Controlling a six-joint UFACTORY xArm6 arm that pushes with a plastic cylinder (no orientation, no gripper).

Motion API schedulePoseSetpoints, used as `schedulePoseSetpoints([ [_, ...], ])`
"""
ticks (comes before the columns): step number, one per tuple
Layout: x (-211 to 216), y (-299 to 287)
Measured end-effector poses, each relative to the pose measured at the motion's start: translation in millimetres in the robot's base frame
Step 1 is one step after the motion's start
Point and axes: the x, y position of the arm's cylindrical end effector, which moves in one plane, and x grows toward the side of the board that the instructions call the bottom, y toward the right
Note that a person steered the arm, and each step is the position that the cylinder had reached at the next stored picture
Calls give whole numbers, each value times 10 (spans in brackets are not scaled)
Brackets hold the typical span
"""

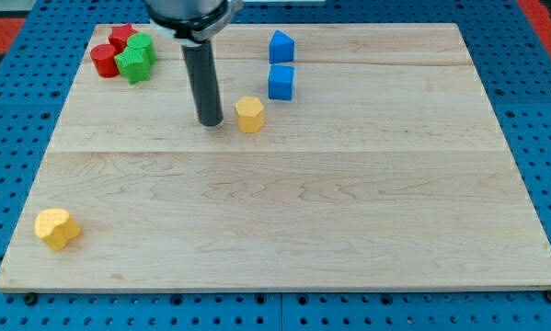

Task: Push yellow hexagon towards the center of the board

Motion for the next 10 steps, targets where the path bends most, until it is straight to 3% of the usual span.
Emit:
schedulePoseSetpoints([
  [3, 198, 130],
  [4, -122, -119],
  [5, -244, 125],
  [7, 80, 414],
  [9, 145, -672],
  [10, 145, -704],
])
